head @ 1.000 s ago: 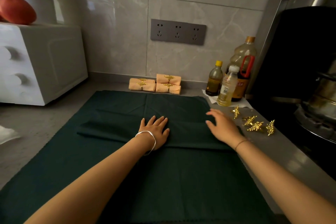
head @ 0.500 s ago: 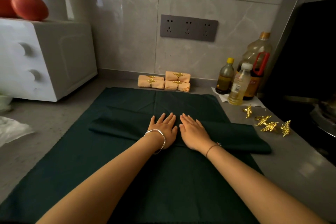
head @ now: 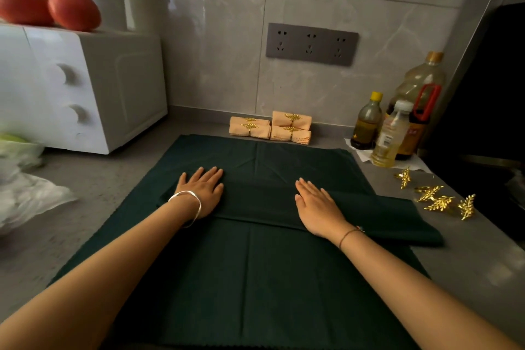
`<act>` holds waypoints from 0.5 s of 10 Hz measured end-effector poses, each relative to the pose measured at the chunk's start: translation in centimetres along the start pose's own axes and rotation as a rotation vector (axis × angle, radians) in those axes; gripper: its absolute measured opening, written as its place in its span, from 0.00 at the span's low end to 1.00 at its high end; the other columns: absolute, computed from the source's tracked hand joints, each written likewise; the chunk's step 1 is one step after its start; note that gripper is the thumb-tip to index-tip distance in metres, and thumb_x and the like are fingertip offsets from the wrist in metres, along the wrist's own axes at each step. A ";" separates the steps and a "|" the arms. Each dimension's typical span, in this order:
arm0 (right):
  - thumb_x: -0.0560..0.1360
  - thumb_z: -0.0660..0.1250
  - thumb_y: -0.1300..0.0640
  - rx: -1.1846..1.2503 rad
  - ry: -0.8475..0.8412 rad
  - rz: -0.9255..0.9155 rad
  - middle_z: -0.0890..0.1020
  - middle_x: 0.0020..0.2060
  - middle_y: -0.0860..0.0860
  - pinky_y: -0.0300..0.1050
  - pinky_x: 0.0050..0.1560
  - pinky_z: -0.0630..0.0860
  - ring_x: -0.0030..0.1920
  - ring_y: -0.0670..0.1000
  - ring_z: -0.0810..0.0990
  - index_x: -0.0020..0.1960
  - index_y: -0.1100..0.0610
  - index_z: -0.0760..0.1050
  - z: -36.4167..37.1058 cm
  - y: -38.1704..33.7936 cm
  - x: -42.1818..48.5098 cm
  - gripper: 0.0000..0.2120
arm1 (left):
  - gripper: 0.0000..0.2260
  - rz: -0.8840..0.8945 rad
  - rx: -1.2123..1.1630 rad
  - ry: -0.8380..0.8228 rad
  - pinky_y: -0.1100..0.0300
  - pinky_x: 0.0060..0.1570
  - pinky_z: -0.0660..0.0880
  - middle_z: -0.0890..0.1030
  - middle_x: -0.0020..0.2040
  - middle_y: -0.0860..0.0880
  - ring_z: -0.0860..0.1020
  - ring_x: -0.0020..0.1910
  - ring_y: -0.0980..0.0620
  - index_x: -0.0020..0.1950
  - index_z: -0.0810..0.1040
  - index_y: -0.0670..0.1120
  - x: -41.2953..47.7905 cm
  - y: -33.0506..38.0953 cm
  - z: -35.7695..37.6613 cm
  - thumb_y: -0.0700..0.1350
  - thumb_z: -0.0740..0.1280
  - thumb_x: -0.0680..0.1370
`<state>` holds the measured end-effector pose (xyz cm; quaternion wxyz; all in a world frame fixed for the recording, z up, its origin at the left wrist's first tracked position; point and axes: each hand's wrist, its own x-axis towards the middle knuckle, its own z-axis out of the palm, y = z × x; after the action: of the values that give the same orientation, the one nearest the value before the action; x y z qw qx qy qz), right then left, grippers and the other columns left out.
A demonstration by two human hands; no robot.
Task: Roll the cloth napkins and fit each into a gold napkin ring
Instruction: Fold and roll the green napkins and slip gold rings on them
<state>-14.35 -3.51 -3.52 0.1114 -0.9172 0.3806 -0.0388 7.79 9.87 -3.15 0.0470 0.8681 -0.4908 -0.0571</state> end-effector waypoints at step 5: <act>0.82 0.50 0.46 0.223 -0.034 -0.014 0.50 0.77 0.47 0.45 0.74 0.46 0.76 0.47 0.47 0.77 0.53 0.48 -2.5 -0.7 -0.7 0.27 | 0.20 0.283 -0.187 -0.007 0.49 0.67 0.66 0.69 0.69 0.47 0.68 0.67 0.47 0.70 0.67 0.51 1.1 6.9 -3.6 0.55 0.54 0.81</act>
<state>-14.80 -2.95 -0.90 0.2188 -0.9023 0.3655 -0.0663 3.04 5.46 1.29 0.1336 0.7818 -0.6010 -0.0986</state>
